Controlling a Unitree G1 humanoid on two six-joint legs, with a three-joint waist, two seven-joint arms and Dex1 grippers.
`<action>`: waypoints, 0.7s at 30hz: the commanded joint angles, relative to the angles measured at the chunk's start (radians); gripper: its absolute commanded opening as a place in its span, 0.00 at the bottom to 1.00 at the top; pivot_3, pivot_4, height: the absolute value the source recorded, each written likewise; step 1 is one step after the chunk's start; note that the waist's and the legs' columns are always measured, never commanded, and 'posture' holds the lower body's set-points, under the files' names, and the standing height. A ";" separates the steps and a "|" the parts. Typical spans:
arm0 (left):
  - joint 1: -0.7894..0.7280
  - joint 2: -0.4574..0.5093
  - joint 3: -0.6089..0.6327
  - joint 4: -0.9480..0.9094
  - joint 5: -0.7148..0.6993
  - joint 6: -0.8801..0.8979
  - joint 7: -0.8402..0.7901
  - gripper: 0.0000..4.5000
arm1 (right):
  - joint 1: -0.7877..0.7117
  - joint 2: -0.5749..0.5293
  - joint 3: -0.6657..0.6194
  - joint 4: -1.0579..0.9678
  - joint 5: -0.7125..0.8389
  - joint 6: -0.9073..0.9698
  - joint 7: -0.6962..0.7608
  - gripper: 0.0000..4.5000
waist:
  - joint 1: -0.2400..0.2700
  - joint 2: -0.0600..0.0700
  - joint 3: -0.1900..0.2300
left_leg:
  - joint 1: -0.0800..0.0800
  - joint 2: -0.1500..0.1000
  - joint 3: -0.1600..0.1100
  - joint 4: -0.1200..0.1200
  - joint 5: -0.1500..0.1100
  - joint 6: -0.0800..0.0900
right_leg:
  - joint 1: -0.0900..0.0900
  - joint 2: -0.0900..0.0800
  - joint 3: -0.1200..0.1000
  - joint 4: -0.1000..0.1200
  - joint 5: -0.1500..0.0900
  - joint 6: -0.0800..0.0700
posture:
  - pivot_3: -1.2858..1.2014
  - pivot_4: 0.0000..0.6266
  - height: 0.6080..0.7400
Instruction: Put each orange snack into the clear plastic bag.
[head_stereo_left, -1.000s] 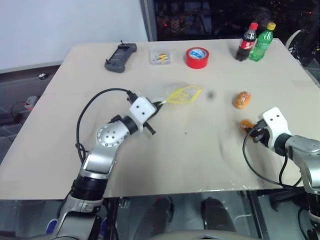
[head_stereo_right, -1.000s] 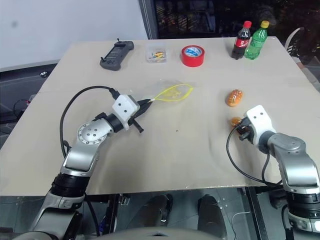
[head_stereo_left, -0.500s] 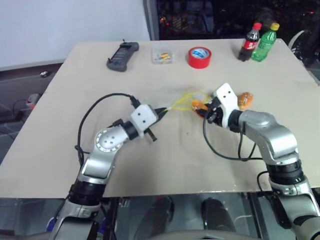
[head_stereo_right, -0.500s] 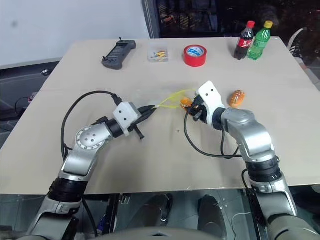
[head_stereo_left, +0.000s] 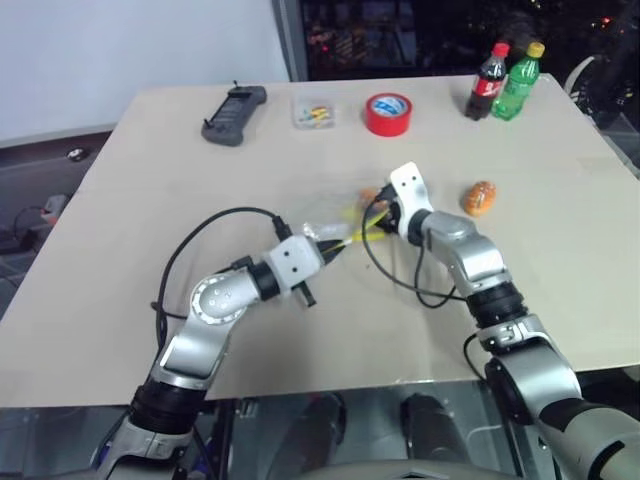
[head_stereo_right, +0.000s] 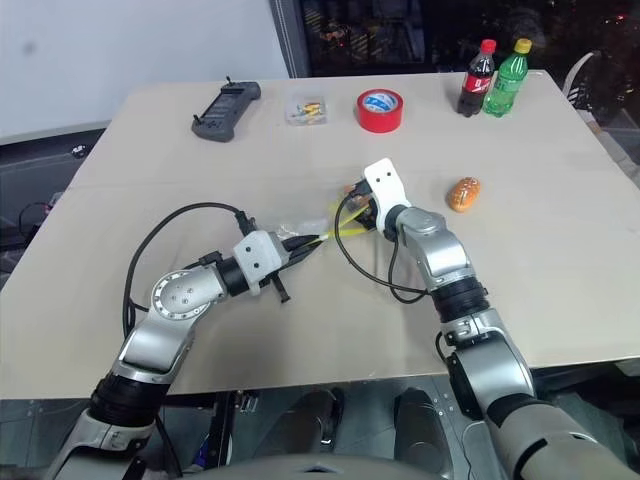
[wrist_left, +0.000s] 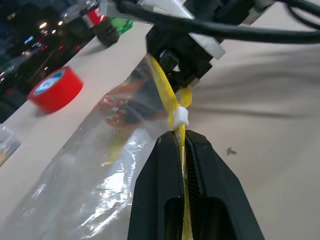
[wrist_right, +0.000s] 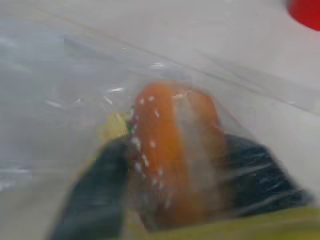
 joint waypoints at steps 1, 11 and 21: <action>-0.016 -0.015 0.049 -0.023 0.006 0.068 0.065 0.00 | 0.028 -0.030 -0.013 -0.201 0.040 0.032 0.057 0.98 | 0.000 0.000 0.000 | 0.000 0.000 0.000 0.000 0.000 0.000 | 0.000 0.000 0.000 0.000 0.000 0.000 | 0.52 0.24 1.00; -0.078 -0.046 0.080 0.011 0.044 0.181 0.182 0.00 | 0.199 -0.158 -0.221 -0.677 0.208 0.386 -0.011 0.98 | 0.005 0.000 0.000 | 0.000 0.000 -0.001 0.000 -0.003 0.004 | 0.000 0.000 -0.001 0.001 0.000 0.000 | 0.52 0.24 1.00; -0.106 -0.058 0.052 0.019 0.059 0.205 0.194 0.00 | 0.142 -0.036 -0.295 -0.235 -0.080 0.113 -0.515 0.98 | 0.000 0.000 0.000 | 0.000 0.000 0.003 0.000 0.000 0.000 | -0.001 0.000 0.003 0.001 0.000 0.000 | 0.52 0.24 1.00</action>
